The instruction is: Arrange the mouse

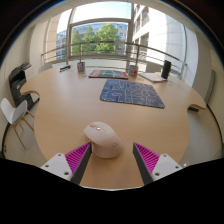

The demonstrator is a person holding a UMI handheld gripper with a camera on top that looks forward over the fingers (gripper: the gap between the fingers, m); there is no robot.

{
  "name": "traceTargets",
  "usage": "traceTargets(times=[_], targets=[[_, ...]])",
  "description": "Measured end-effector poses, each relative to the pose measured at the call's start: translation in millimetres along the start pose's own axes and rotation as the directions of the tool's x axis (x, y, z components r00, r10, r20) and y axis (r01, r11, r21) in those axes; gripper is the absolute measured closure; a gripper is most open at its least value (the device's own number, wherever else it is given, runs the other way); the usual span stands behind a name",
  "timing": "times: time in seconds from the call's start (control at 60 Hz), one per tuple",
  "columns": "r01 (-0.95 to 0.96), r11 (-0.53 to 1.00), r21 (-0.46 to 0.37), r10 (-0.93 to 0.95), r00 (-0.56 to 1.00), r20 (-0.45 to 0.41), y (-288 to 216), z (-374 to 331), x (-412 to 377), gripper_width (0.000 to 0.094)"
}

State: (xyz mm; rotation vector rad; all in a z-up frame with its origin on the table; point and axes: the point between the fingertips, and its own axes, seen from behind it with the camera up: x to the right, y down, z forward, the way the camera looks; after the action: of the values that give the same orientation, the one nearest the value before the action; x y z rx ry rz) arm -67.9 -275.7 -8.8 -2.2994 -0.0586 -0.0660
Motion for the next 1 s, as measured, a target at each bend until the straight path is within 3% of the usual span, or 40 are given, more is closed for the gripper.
traceTargets(times=[0.267, 0.35, 0.433, 0.683, 0.767, 1.0], targets=[[-0.026, 1.000, 0.000, 0.026, 0.999, -0.019, -27, 39, -4, 0.0126], [-0.056, 0.998, 0.000, 0.056, 0.998, -0.016, -34, 50, -10, 0.0204], [-0.072, 0.997, 0.010, 0.072, 0.997, 0.007, -40, 57, -15, 0.0377], [-0.044, 0.999, 0.016, 0.043, 0.998, 0.035, -55, 52, -10, 0.0503], [-0.041, 0.997, 0.066, 0.038, 0.998, 0.048, -93, 40, -1, 0.0504], [-0.075, 0.947, 0.312, 0.064, 0.997, 0.046, -274, 41, 69, 0.0505]])
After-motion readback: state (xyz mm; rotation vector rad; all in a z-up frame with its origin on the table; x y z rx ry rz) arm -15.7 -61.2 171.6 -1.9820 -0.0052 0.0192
